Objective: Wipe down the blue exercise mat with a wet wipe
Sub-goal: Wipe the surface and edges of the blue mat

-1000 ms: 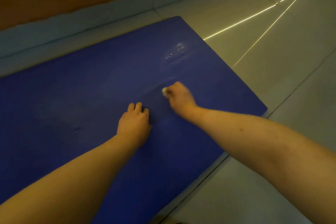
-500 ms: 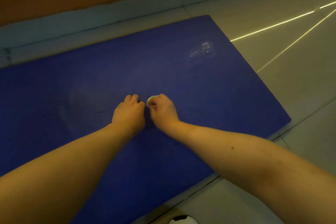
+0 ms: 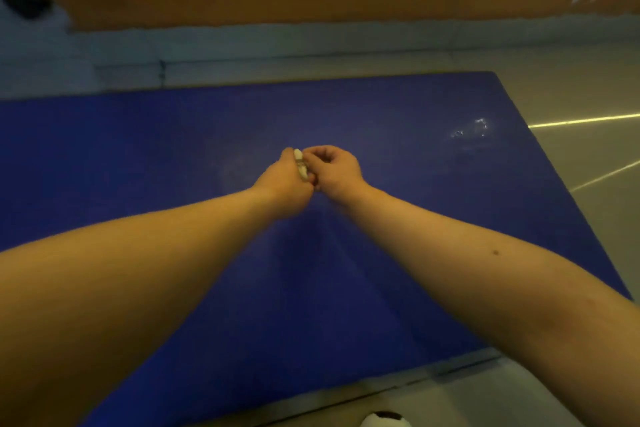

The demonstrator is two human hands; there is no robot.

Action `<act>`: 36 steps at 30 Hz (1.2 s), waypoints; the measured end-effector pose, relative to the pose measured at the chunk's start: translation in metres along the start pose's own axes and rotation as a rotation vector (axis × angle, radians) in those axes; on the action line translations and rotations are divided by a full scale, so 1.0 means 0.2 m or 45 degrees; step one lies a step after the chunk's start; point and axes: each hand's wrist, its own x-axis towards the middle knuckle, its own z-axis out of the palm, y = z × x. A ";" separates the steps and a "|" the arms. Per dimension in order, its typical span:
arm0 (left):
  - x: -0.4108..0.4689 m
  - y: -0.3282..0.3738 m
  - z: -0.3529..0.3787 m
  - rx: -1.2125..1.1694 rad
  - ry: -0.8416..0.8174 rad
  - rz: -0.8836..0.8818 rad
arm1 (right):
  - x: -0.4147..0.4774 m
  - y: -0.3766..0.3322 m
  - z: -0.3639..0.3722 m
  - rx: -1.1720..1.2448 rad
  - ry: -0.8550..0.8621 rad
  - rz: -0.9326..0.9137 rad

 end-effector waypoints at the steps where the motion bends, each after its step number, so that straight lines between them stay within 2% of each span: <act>1: 0.02 -0.01 -0.07 -0.066 0.027 -0.012 | 0.01 -0.06 0.05 0.021 -0.029 0.022; 3: 0.07 0.00 -0.21 -0.108 0.044 -0.026 | 0.04 -0.19 0.12 0.026 -0.019 0.056; 8: 0.18 0.10 -0.45 0.185 0.054 0.080 | 0.12 -0.50 0.11 -0.069 0.151 0.281; 11: 0.25 0.18 -0.45 0.280 0.014 0.137 | 0.11 -0.63 0.10 -0.010 0.228 0.398; 14: 0.28 0.24 -0.43 0.216 -0.068 0.152 | 0.11 -0.71 0.06 -0.150 0.273 0.502; 18: 0.25 0.25 -0.39 0.180 -0.116 0.148 | 0.13 -0.69 0.00 -0.117 0.283 0.726; 22: 0.24 0.30 -0.35 0.142 -0.279 0.179 | 0.12 -0.59 -0.09 0.109 0.226 0.882; 25: 0.26 0.30 -0.25 0.102 -0.319 0.224 | 0.12 -0.45 -0.18 0.182 0.180 0.833; 29: 0.22 0.31 0.00 0.109 -0.395 0.214 | 0.13 -0.18 -0.43 -0.356 0.368 0.581; 36: 0.18 0.48 0.46 0.596 -0.385 0.245 | 0.05 0.12 -1.14 -1.171 0.444 0.168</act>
